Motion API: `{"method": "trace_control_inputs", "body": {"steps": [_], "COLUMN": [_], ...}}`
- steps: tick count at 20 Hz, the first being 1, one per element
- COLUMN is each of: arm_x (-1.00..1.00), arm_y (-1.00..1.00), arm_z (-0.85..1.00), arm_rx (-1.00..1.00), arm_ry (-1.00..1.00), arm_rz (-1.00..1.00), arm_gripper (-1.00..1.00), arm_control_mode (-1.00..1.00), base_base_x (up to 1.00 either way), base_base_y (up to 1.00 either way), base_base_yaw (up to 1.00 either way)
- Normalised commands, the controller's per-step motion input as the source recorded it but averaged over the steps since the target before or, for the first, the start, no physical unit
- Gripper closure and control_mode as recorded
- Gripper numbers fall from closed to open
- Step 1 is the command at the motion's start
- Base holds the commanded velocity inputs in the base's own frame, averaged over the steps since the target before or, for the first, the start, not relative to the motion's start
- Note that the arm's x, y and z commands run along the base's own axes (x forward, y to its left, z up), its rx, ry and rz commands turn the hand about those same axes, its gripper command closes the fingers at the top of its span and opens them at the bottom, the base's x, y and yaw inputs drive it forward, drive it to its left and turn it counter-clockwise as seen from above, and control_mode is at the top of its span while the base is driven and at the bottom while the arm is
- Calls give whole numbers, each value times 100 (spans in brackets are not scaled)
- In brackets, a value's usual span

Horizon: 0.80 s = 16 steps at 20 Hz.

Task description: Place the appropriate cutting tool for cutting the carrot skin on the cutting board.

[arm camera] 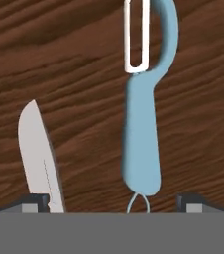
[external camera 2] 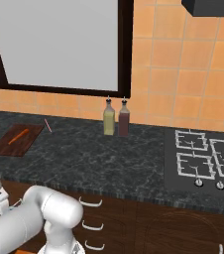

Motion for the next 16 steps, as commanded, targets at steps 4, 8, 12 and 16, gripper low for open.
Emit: {"method": "trace_control_inputs", "body": {"steps": [4,8,12,16], "arm_x": [0,3,15,16], "arm_y": [-30,0,20,14], "arm_z": [9,-19,-39,-22], "arm_rx": [4,2,0,0], "arm_ry": [-6,-2,0,0], "arm_rz": [-2,0,0,0], "arm_gripper": [-100,-100,-100,-100], "arm_control_mode": [-100,-100,-100,-100], "base_base_x": [0,0,0,0], "base_base_y": [0,0,0,0], "base_base_yaw": [0,0,0,0]}}
